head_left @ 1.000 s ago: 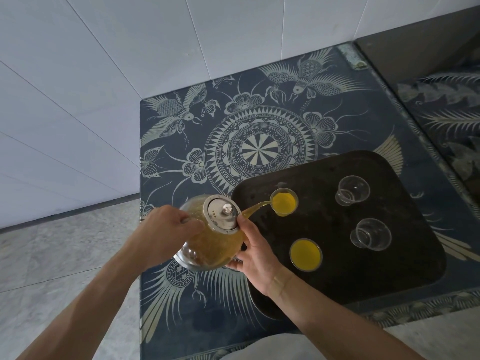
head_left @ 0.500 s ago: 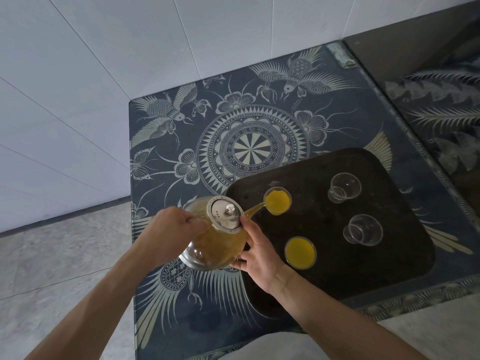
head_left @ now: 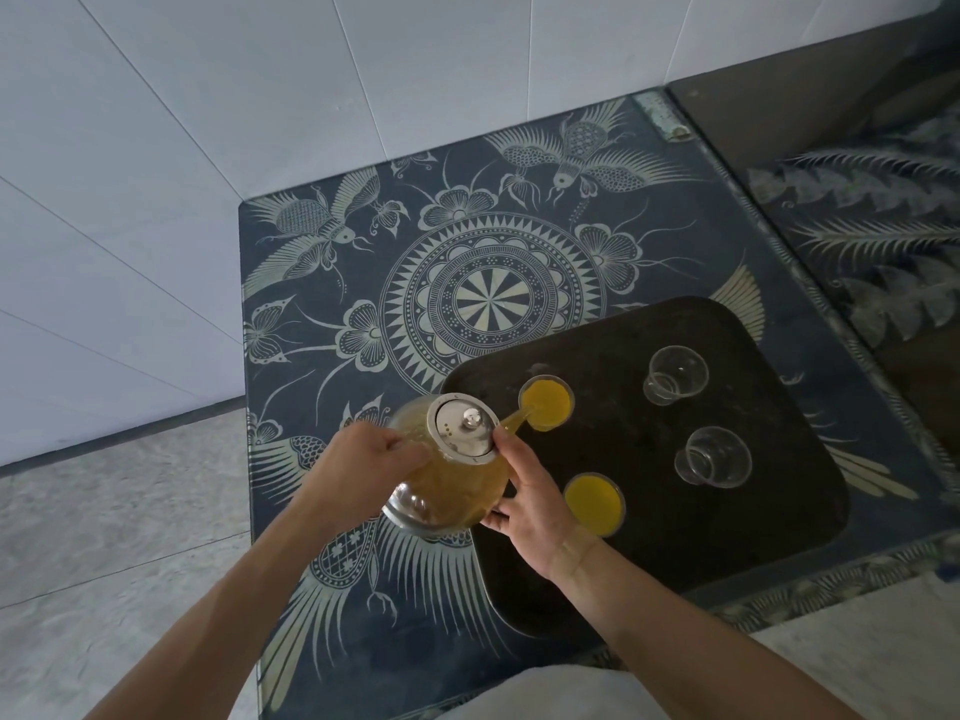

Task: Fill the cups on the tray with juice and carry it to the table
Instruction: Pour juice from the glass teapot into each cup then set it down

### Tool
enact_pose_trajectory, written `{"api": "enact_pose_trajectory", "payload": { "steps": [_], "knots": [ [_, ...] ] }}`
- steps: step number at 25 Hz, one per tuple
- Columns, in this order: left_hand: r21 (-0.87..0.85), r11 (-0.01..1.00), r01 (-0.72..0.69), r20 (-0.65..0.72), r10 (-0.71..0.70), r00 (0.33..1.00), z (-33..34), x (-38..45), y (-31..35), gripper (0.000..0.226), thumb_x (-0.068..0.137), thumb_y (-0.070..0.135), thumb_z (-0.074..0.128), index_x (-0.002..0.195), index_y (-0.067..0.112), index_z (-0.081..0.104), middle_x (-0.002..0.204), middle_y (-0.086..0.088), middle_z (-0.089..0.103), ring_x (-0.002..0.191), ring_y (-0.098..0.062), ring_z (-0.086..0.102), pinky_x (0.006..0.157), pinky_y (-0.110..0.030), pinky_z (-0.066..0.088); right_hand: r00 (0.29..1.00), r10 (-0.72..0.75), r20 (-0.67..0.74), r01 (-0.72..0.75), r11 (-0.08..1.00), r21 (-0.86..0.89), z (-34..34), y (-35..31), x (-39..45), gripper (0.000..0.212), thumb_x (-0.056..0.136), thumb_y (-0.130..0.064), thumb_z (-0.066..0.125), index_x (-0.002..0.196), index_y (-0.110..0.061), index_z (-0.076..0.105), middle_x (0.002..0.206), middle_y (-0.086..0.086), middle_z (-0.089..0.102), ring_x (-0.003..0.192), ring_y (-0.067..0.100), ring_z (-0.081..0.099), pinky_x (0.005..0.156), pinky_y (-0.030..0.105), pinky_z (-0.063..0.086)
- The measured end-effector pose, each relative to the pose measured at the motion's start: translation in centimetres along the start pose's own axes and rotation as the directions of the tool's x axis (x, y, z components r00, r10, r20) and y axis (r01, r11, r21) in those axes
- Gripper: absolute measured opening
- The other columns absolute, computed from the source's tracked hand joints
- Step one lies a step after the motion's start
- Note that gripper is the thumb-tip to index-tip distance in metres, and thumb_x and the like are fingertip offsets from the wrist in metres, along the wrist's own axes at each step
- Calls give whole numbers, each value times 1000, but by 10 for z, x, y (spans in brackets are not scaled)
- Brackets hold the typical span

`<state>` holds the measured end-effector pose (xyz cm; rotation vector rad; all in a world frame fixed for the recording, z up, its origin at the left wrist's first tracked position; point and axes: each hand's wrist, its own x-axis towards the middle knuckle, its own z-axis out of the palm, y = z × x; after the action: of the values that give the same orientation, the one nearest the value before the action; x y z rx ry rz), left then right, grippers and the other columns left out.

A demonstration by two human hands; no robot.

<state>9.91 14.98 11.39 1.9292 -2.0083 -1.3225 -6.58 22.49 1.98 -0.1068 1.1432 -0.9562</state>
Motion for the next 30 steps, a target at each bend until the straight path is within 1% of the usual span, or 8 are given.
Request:
{"api": "enact_pose_trajectory", "payload": {
  "steps": [2,7,12,14,16,19,26,30],
  "knots": [
    [-37,999,-26,-12,26,1000,3,0,-5,44,89,30,63,82,-13,67,56,-9,52,47,-18,39,48,-25,36,1000,-21,-7,21,1000,-17,-1,-2,-1,76,75,-64,73,142,-38,51,138,0,62,126,31,57,109,53,43],
    [-113,991,-67,-16,66,998,6,-6,-16,46,91,25,63,64,-11,57,38,5,38,34,-5,28,39,-15,30,996,-81,-28,78,993,-94,0,-8,-8,86,66,-65,76,143,-38,50,132,-3,67,124,27,61,114,55,41],
    [-227,963,-143,-47,136,990,1,-15,-18,57,89,29,65,60,-15,43,47,-4,31,43,-16,25,43,-26,24,984,-172,-36,165,974,-155,7,-18,-20,80,70,-62,78,142,-38,52,131,-4,71,124,24,64,105,48,49],
    [-254,951,-178,-59,168,984,0,-20,-13,61,83,37,63,61,-14,38,49,-5,29,43,-15,23,42,-23,22,979,-203,-32,195,967,-165,8,-26,-28,79,71,-62,81,140,-38,51,132,-6,70,122,21,65,96,41,52],
    [-269,941,-208,-71,196,978,0,-24,-7,60,87,32,64,60,-14,36,50,-7,28,43,-13,21,41,-21,22,973,-231,-15,225,960,-169,7,-35,-36,66,71,-59,75,132,-42,54,131,-6,70,121,20,65,90,38,53],
    [-272,934,-232,-83,217,973,4,-26,6,54,92,20,63,60,-15,37,49,-7,28,42,-13,22,42,-22,21,966,-259,-12,252,949,-186,-1,-46,-44,56,71,-58,71,123,-47,56,129,-7,72,121,20,65,97,42,52],
    [-313,914,-256,-102,235,967,27,-30,49,51,92,16,63,52,-4,37,50,-7,30,42,-10,23,42,-19,23,955,-297,-23,288,940,-180,-36,-74,-57,87,70,-56,75,148,-31,45,133,-4,70,120,21,68,85,35,55],
    [-320,916,-244,-114,218,969,47,-31,75,51,92,17,63,51,-1,37,51,-6,28,42,-9,22,42,-18,23,959,-285,5,281,941,-188,-63,-94,-63,81,72,-54,75,146,-32,47,130,-6,72,120,22,68,88,37,57]
  ]
}}
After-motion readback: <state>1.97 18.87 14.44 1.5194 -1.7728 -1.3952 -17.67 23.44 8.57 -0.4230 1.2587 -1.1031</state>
